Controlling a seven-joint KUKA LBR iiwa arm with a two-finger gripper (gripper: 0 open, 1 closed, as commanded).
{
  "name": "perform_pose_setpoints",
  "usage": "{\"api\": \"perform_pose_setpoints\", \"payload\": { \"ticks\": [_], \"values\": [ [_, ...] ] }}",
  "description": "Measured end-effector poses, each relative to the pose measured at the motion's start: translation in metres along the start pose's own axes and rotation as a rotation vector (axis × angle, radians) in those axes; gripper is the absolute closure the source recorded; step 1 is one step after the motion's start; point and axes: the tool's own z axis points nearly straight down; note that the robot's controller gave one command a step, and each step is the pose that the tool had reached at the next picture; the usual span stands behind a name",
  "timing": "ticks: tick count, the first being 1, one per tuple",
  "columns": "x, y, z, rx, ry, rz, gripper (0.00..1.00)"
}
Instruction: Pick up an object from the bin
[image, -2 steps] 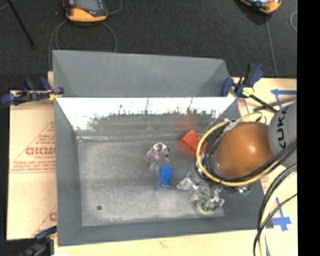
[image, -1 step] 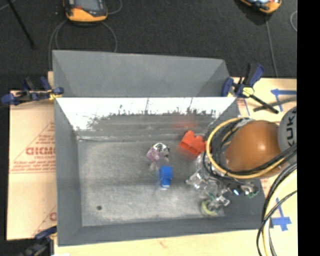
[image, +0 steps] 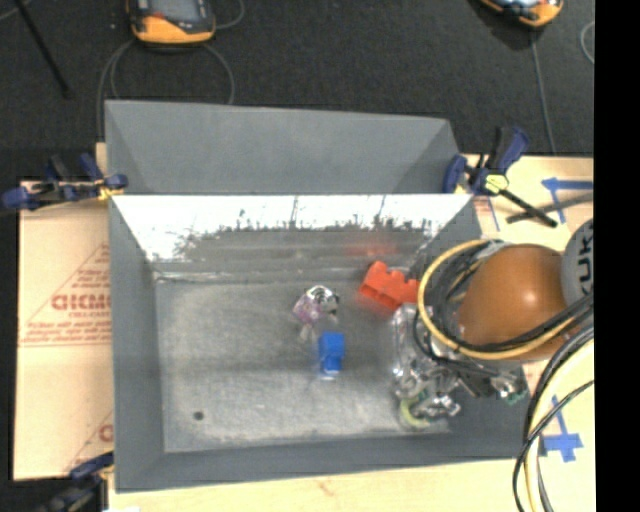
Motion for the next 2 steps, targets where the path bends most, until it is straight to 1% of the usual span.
{"api": "perform_pose_setpoints", "payload": {
  "ticks": [1, 2],
  "values": [
    [0.0, -0.002, -0.027, -0.007, -0.002, 0.003, 1.0],
    [-0.001, -0.005, -0.089, -0.004, -0.005, 0.006, 1.0]
  ]
}}
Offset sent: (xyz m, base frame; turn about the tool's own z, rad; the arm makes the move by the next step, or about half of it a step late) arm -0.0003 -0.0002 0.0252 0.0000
